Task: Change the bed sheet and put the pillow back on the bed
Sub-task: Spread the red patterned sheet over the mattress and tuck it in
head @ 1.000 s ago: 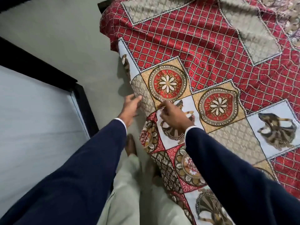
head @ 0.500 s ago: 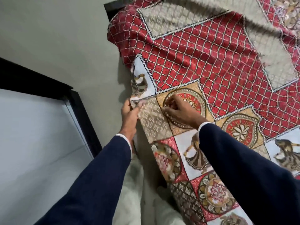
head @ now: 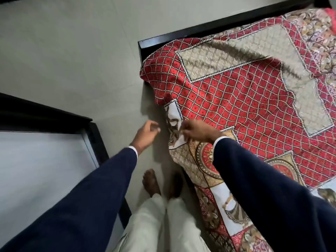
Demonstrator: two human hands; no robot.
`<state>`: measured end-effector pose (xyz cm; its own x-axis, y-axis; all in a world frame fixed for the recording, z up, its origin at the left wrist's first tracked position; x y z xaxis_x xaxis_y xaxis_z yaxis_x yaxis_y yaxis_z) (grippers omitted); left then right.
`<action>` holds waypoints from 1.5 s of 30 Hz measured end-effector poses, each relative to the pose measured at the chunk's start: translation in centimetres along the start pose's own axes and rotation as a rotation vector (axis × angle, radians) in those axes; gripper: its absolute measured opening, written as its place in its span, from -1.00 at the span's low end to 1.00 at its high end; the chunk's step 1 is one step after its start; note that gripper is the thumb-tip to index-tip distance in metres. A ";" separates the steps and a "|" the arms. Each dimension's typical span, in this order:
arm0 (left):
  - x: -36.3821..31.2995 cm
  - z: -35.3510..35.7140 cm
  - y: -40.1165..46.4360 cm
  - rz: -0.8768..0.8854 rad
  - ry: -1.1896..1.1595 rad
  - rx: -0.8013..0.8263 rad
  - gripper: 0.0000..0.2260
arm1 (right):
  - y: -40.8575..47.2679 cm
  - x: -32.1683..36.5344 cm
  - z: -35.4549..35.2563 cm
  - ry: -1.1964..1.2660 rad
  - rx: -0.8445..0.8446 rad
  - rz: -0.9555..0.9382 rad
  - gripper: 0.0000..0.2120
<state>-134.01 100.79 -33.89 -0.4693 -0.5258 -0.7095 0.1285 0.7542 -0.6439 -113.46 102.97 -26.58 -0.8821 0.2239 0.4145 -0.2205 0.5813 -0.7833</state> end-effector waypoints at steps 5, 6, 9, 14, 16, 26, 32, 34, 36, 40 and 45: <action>-4.0 -1.8 5.2 -0.044 -0.263 -0.157 -0.60 | 2.9 1.4 -5.4 0.103 -0.407 -0.043 -0.69; -4.4 -1.6 5.7 -0.060 -0.315 -0.166 -0.55 | 3.5 1.4 -6.1 0.118 -0.441 -0.045 -0.64; -5.4 -0.4 6.9 -0.112 -0.476 -0.176 -0.50 | 4.9 1.2 -6.8 0.121 -0.411 -0.005 -0.51; -6.6 -1.4 9.4 -0.108 -0.705 -0.213 -0.54 | 6.2 0.5 -7.2 0.208 -0.295 -0.063 -0.49; -6.9 -2.9 9.4 -0.067 -0.592 -0.284 -0.62 | 6.1 0.2 -8.0 0.283 -0.217 -0.091 -0.53; -8.5 -8.7 7.1 -0.144 0.262 -0.249 -0.75 | 6.1 2.4 -13.7 0.242 -0.088 -0.101 -0.65; -11.4 -9.5 10.2 -0.113 0.697 0.070 -0.47 | 8.4 1.4 -15.8 0.119 -0.063 0.023 -0.45; -14.8 -10.5 10.8 0.042 0.826 0.057 -0.53 | 8.0 1.7 -16.5 0.025 -0.056 0.050 -0.43; -19.3 -11.7 11.1 0.239 0.951 0.034 -0.53 | 7.3 3.0 -18.3 -0.131 -0.115 0.046 -0.42; -27.8 -14.6 12.5 0.442 1.055 0.060 -0.50 | 5.9 7.3 -24.1 -0.327 -0.267 0.020 -0.36; -34.4 -19.5 14.7 0.515 1.099 0.133 -0.54 | 5.9 11.2 -29.8 -0.314 -0.299 0.123 -0.36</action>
<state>-133.06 137.64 -13.34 -0.8176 0.4839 -0.3120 0.5757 0.6964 -0.4284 -112.23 132.26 -12.77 -0.9880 0.0839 0.1301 -0.0171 0.7762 -0.6303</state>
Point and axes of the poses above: each hand's wrist, its own y-axis towards the middle knuckle, its own z-axis out of the palm, x = y × z, the point moved 4 cm from there along y, towards the middle knuckle, and after that the axes turned 4 degrees about z, right-handed, at the moved point
